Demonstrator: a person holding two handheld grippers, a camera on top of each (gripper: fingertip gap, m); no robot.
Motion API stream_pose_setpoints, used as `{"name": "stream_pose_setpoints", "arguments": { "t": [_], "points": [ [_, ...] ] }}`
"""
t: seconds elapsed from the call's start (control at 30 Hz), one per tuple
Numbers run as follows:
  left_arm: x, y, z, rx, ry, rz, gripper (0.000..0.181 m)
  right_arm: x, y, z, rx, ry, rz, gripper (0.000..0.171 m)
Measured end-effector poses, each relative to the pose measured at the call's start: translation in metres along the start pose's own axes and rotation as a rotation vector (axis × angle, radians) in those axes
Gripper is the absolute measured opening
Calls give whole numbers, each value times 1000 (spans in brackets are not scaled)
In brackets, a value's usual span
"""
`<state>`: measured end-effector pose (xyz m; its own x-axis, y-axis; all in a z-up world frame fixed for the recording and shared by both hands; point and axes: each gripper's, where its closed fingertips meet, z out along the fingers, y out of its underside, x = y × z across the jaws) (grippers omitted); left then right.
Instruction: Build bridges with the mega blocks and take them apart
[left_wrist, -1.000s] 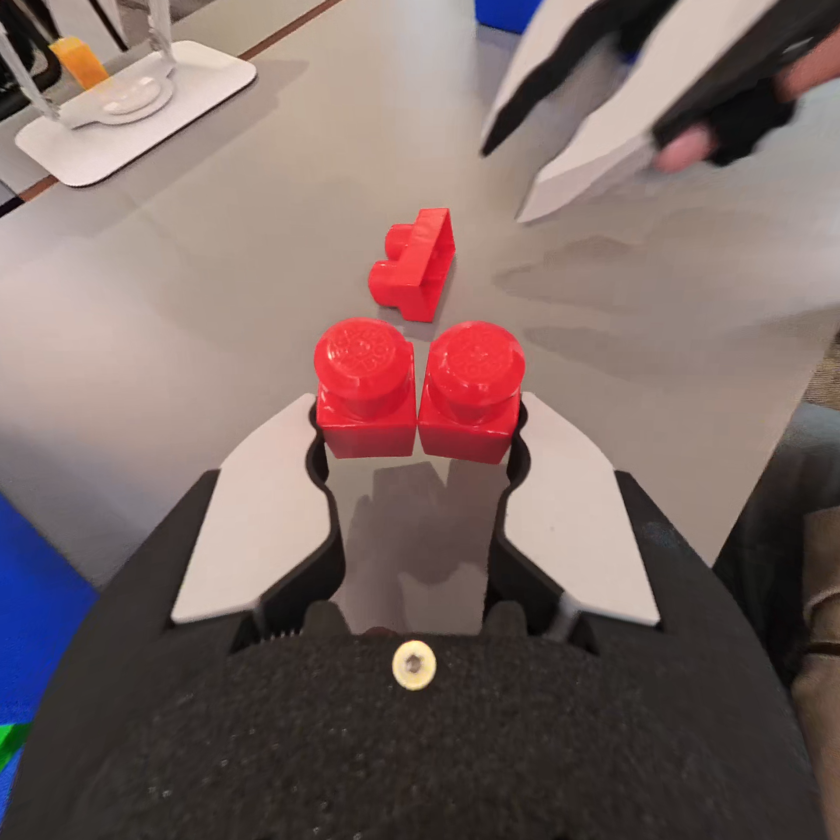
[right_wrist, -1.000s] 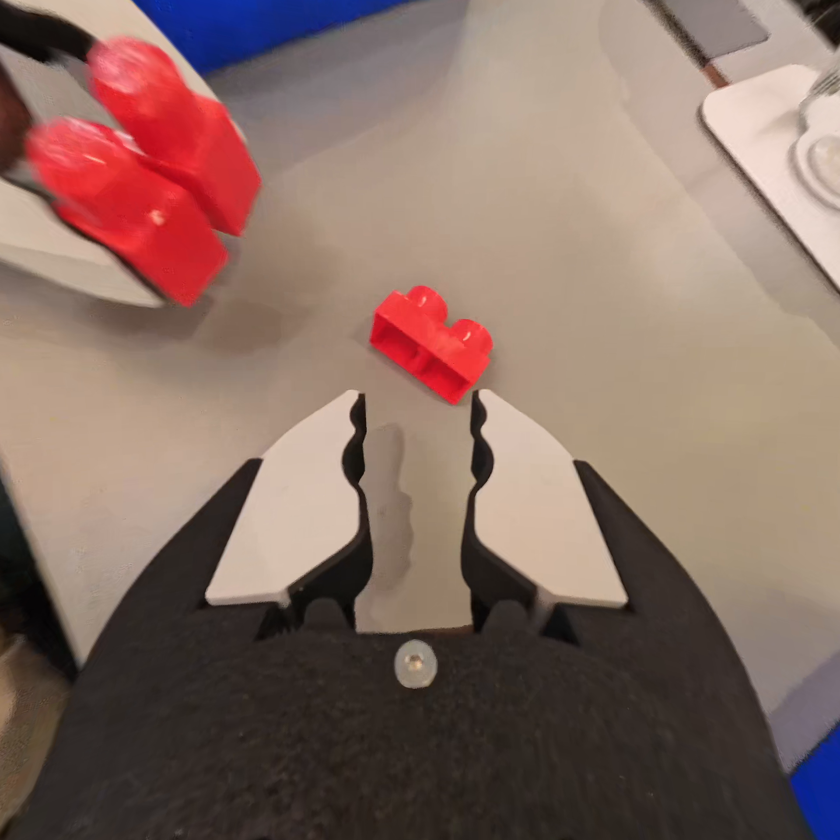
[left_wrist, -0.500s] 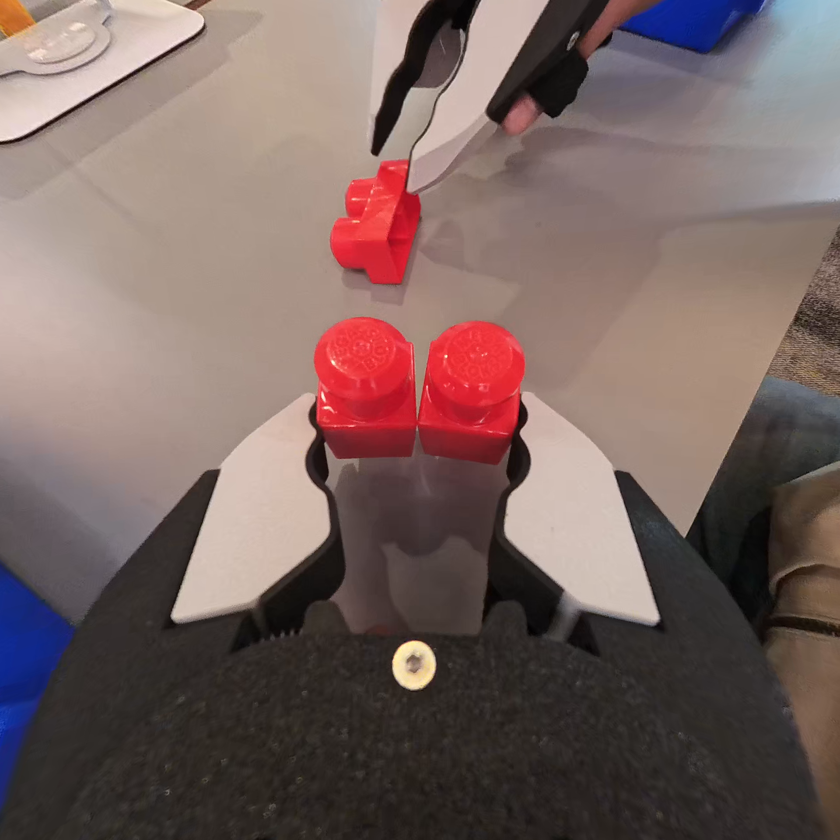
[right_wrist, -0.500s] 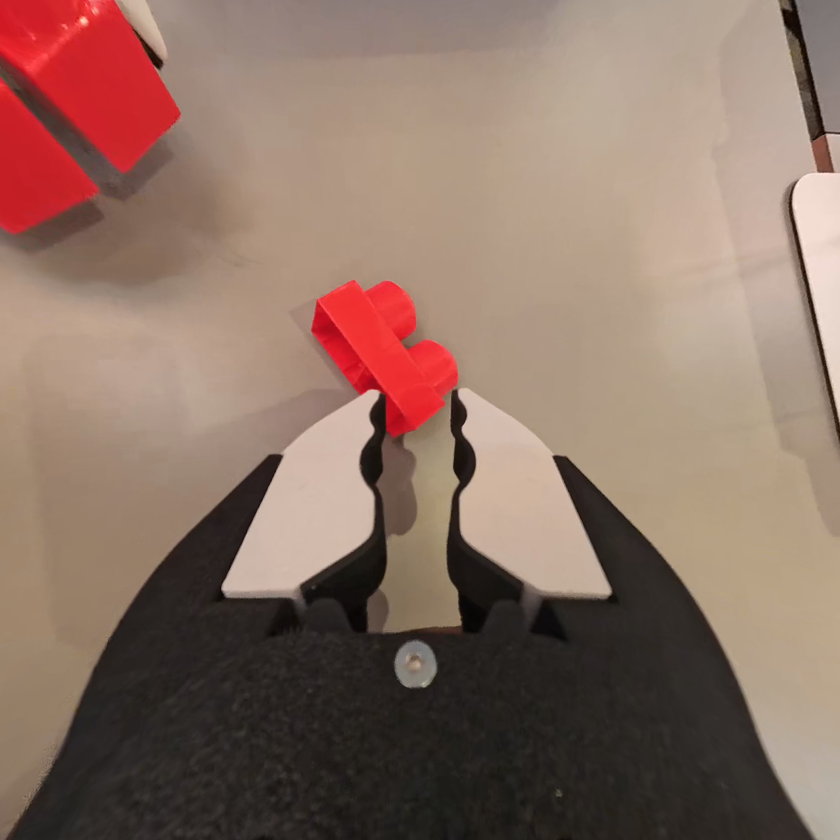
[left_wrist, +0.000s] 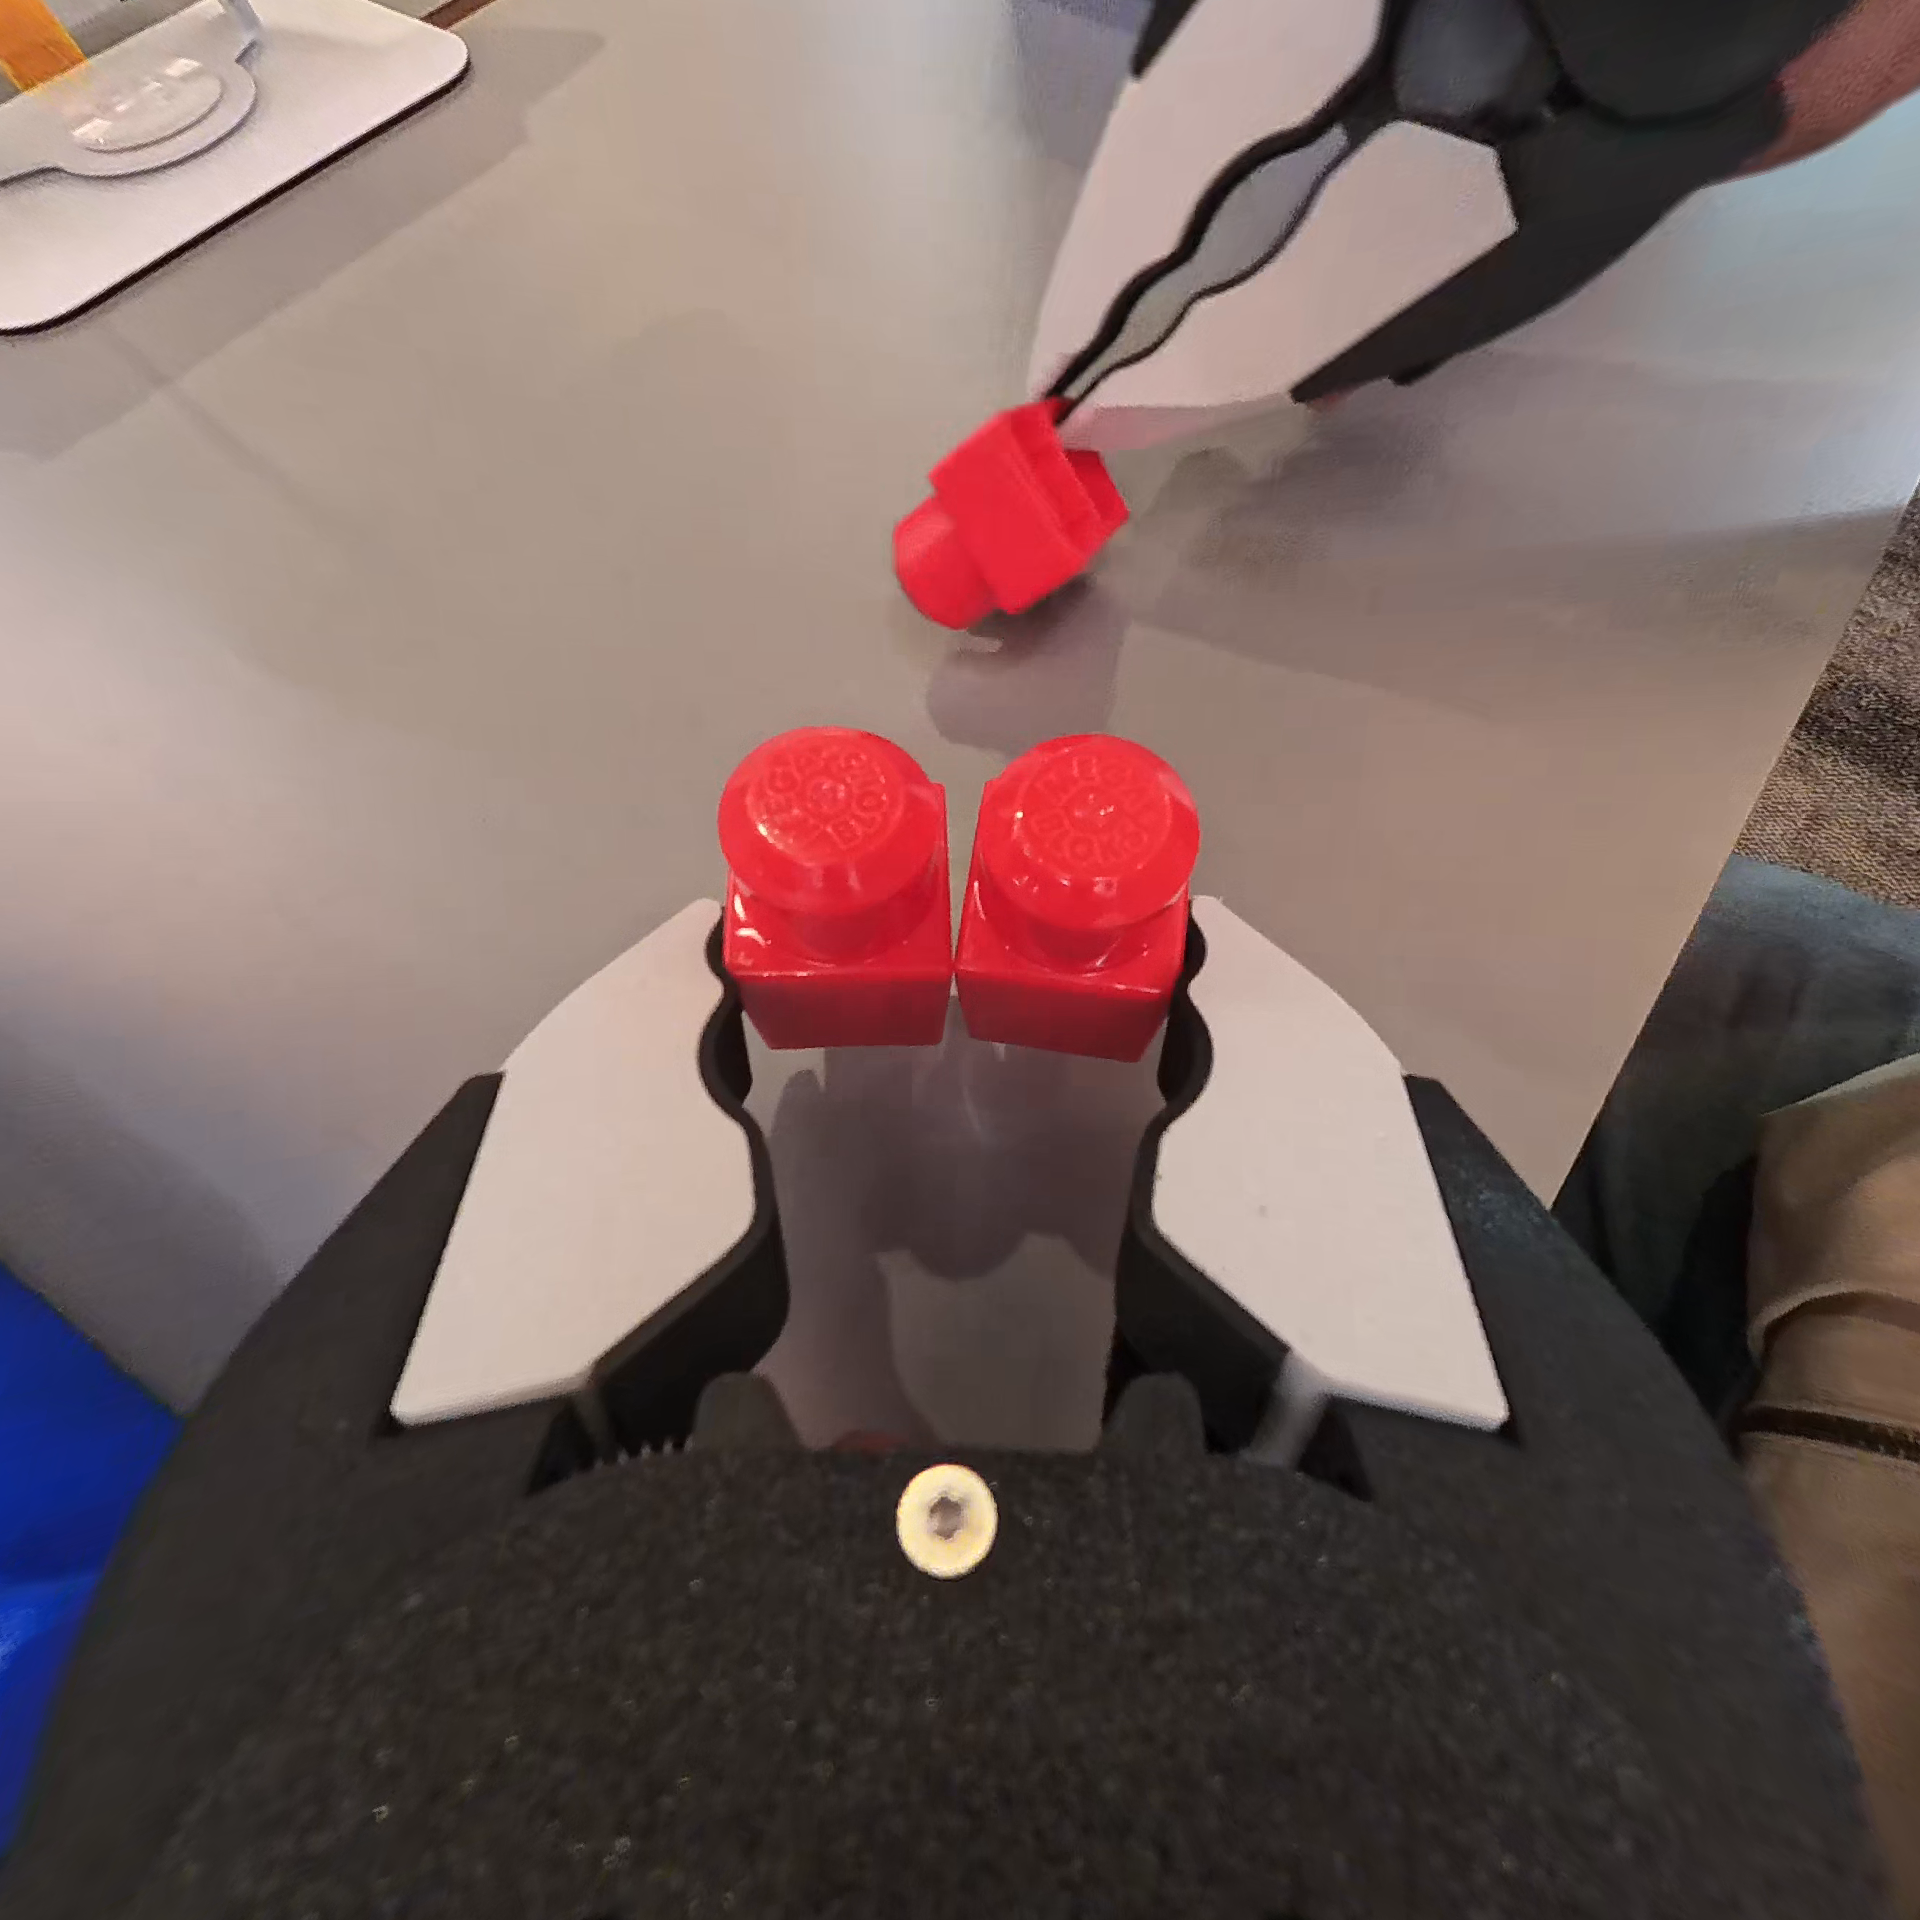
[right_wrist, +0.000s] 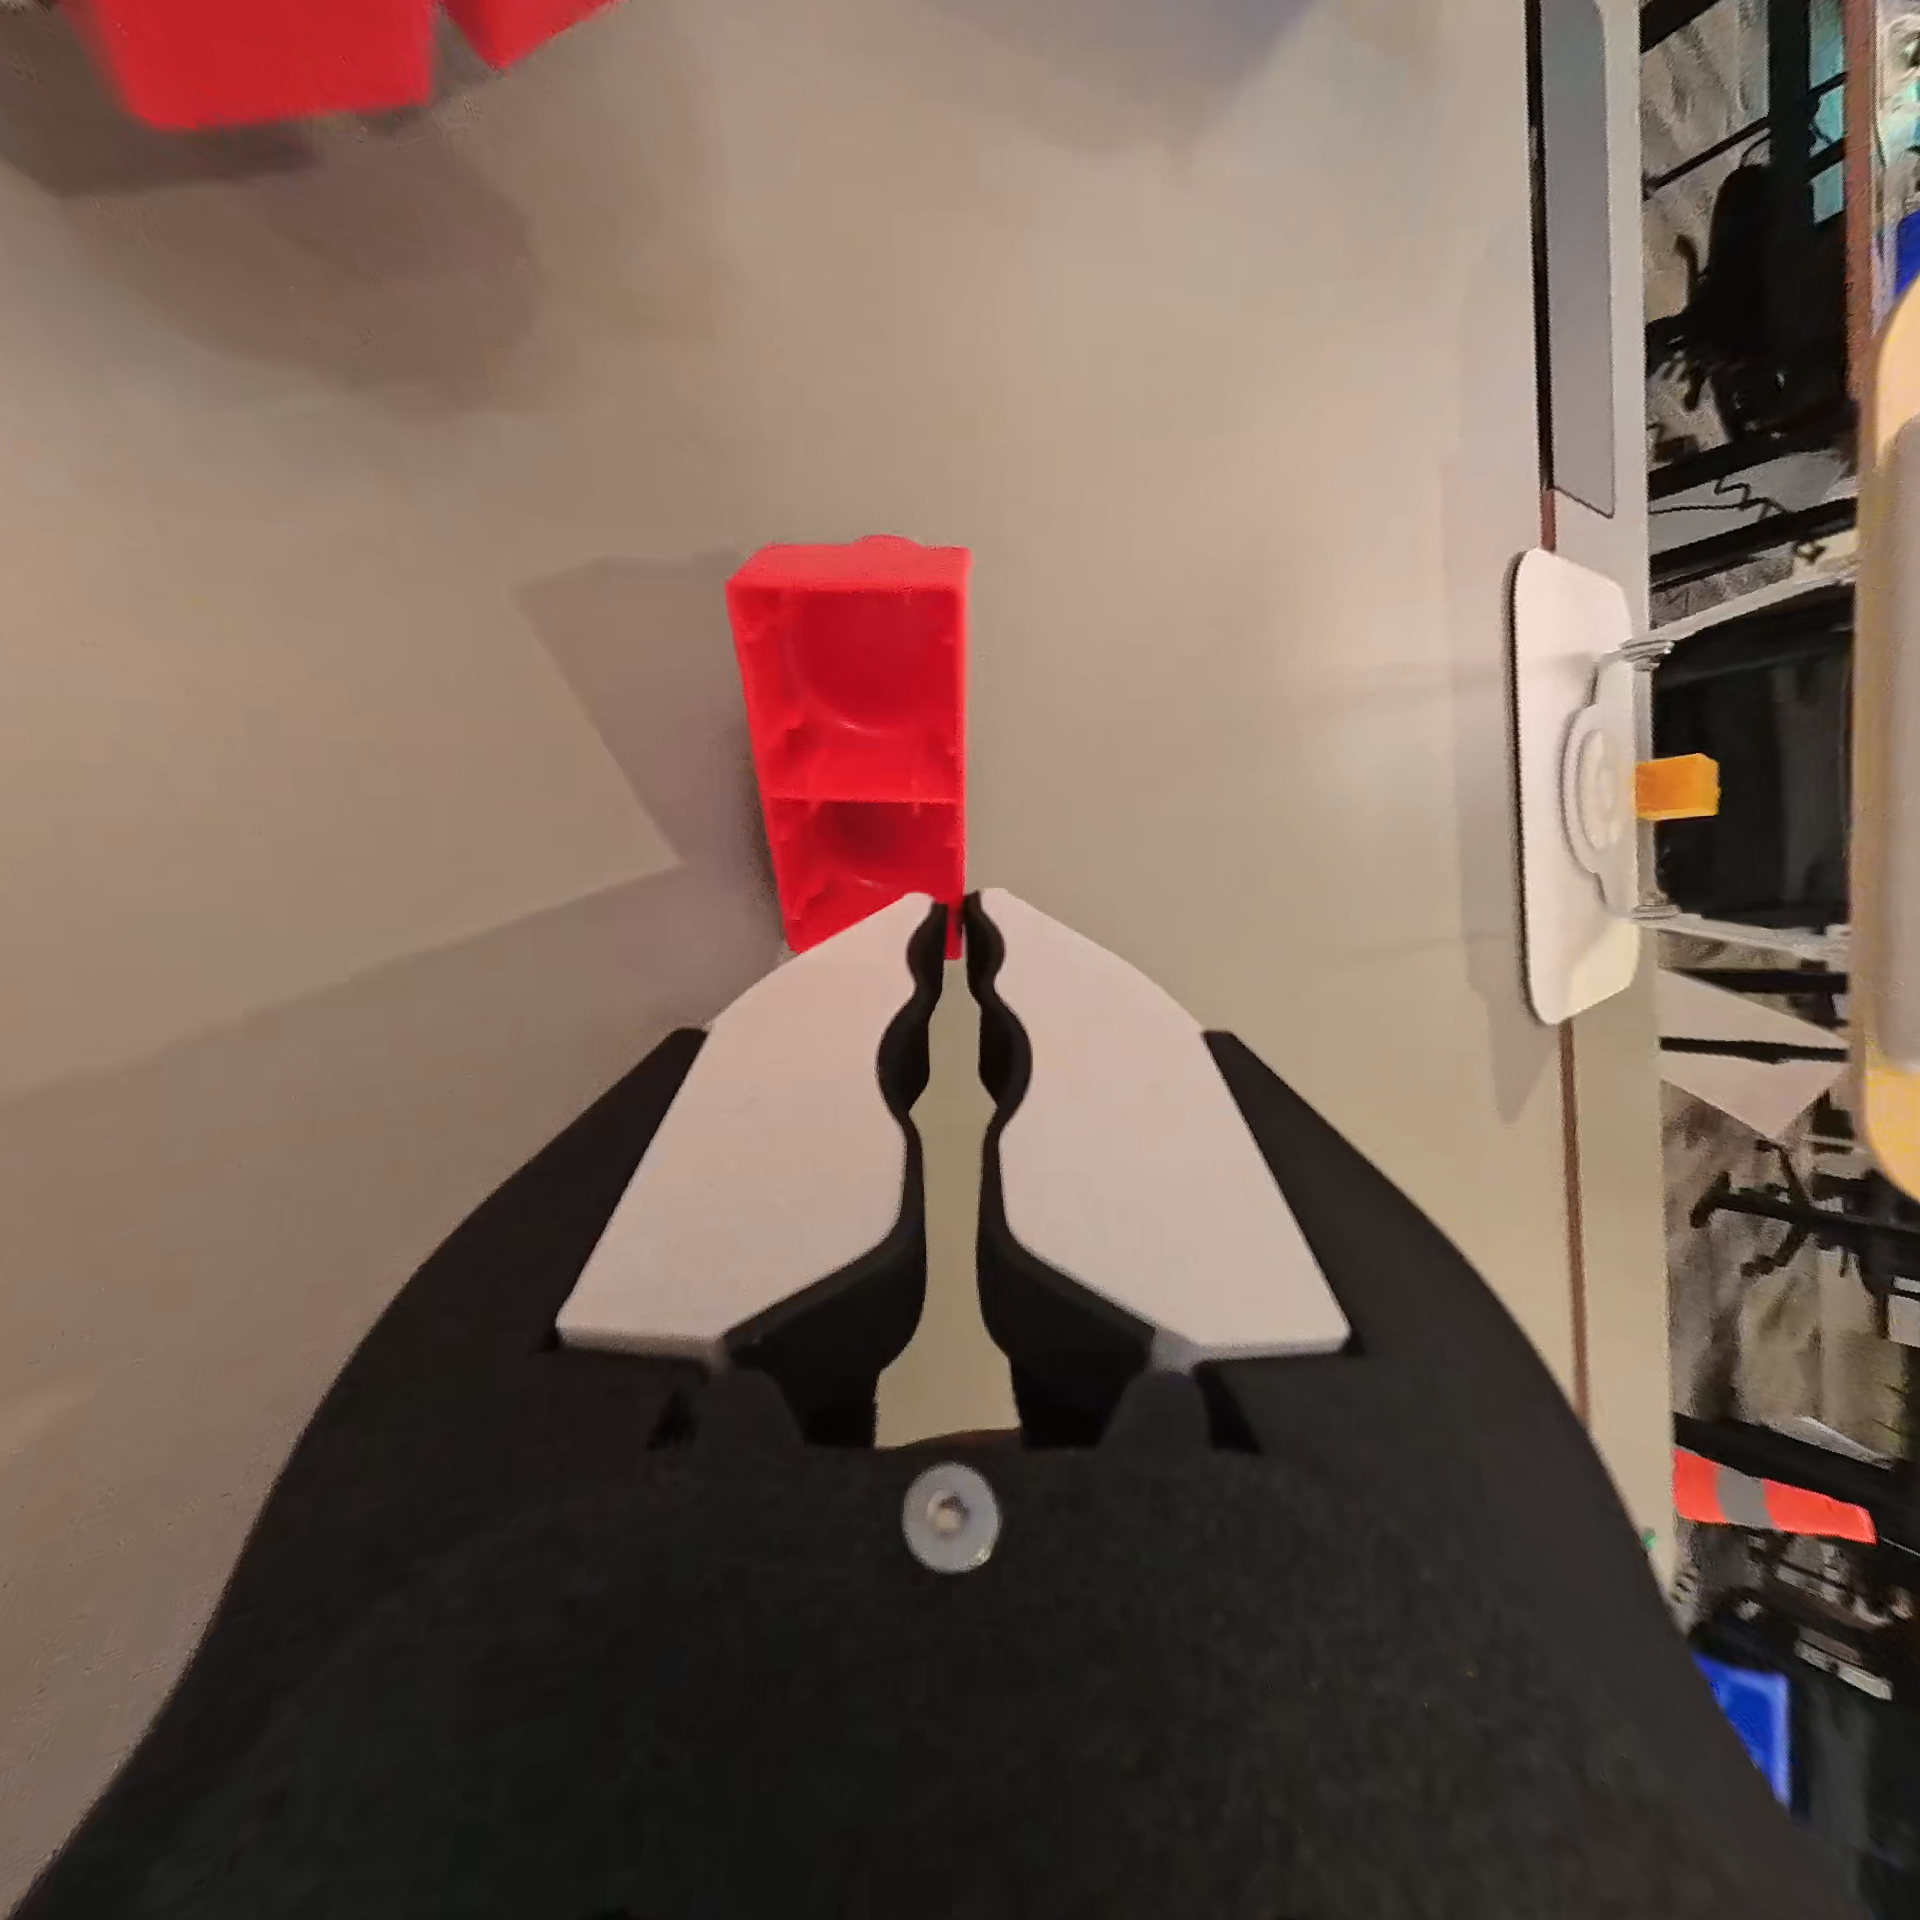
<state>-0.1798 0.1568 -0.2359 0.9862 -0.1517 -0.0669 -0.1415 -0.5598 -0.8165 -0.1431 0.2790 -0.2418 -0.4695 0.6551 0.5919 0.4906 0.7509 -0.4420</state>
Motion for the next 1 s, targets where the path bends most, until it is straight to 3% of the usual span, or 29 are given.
{"name": "stream_pose_setpoints", "arguments": {
  "t": [0.3, 0.43, 0.57, 0.73, 1.0],
  "points": [
    [9, 0, 5, -3, 26, 8, 77, -24, 1, -38, 30, -29, 156, 3],
    [12, -3, 8, 0, 31, 18, 78, 7, 21, -47, -88, 146, 87, 3],
    [15, -6, 12, 2, 36, 30, 78, 28, 47, -41, -236, 257, -44, 3],
    [17, -6, 15, -6, 42, 36, 78, 10, 47, -32, -229, 171, 34, 4],
    [17, -6, 17, -10, 55, 38, 78, -32, 30, -52, -97, -33, 274, 42]
  ]
}}
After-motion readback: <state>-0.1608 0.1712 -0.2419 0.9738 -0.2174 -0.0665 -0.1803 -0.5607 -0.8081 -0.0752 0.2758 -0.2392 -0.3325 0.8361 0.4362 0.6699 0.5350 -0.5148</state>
